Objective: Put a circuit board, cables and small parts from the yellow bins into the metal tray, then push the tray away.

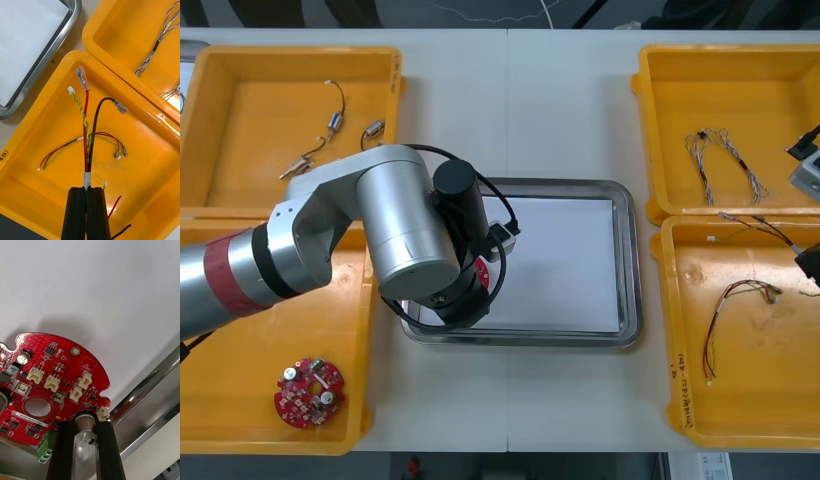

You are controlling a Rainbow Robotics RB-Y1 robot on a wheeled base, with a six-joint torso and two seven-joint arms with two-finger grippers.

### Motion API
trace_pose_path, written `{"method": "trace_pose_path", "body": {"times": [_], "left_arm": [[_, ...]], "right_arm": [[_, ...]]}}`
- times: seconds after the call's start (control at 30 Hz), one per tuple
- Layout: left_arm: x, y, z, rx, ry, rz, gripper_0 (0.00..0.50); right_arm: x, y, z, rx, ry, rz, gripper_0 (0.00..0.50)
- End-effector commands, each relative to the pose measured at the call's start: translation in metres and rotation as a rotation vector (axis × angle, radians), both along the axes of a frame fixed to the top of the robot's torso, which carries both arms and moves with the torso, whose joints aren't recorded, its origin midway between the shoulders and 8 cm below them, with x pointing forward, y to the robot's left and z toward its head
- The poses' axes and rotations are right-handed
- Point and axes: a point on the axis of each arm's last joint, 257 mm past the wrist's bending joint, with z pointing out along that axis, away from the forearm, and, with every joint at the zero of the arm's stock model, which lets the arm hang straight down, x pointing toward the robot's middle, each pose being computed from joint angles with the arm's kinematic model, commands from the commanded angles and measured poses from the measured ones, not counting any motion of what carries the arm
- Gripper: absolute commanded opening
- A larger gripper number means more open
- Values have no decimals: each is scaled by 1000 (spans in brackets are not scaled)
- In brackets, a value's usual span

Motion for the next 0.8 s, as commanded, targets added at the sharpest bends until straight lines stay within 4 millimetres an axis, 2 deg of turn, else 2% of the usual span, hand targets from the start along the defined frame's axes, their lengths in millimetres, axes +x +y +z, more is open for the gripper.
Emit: {"method": "trace_pose_path", "body": {"times": [0.03,0.07,0.1,0.17,0.23,0.5,0.63,0.8], "left_arm": [[5,-16,10,-20,-40,22,4],[4,-16,10,-20,-38,23,19],[5,-14,10,-18,-39,25,164],[5,-14,9,-19,-36,29,418],[4,-14,9,-20,-34,31,500],[6,-14,14,-31,-39,44,500],[9,-17,28,-60,-44,55,500],[15,-14,55,-106,-47,84,500]], "right_arm": [[-2,-13,8,-58,-13,19,0],[-2,-13,8,-58,-12,22,0],[-2,-13,7,-56,-11,23,0],[-2,-13,7,-57,-10,25,0],[-2,-13,8,-59,-13,26,0],[-3,-10,7,-57,-6,45,0],[-6,0,9,-50,-5,84,0],[-9,15,12,-27,1,145,0]]}}
